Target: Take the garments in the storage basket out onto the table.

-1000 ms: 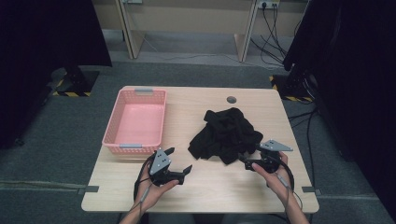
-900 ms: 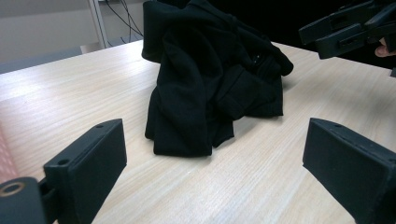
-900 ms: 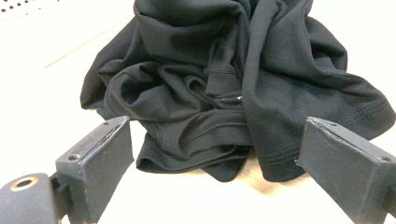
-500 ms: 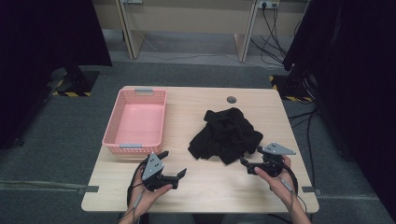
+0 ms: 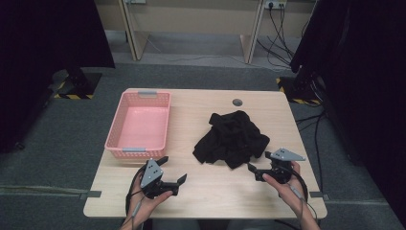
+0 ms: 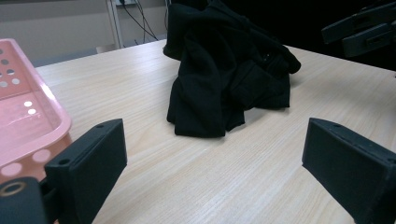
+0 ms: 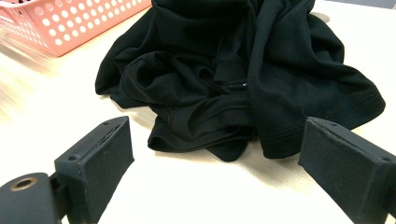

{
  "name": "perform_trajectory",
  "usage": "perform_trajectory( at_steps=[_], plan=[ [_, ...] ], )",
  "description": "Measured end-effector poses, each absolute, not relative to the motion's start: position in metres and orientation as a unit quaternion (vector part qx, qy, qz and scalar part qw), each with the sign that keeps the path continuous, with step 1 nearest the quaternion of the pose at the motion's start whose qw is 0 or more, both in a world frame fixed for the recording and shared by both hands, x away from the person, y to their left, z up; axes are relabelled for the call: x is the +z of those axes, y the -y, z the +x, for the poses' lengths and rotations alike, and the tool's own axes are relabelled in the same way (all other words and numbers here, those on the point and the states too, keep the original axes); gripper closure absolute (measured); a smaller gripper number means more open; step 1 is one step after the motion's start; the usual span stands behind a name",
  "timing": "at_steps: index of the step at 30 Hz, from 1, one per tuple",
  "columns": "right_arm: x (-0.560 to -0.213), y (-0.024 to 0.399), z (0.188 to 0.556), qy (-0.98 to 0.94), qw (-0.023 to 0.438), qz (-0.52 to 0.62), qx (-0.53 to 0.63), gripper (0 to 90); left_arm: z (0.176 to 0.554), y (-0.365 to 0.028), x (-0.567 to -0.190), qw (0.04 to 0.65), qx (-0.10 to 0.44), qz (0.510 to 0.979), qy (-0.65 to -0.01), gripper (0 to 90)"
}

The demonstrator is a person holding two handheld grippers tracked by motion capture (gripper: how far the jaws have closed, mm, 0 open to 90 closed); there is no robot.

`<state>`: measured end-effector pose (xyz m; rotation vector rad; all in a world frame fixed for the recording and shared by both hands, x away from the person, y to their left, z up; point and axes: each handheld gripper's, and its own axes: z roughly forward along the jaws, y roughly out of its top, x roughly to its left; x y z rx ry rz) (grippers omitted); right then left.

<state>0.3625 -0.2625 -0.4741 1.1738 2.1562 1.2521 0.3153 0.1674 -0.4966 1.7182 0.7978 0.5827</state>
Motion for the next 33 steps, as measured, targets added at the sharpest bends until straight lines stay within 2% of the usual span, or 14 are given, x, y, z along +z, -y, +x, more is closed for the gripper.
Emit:
perform_trajectory(
  at_steps=[33],
  plan=[
    [-0.475,0.302,0.332,-0.75,0.204,0.442,0.448,9.5,0.29,-0.217,-0.496,0.548,0.28,0.69,-0.381,5.7]
  ],
)
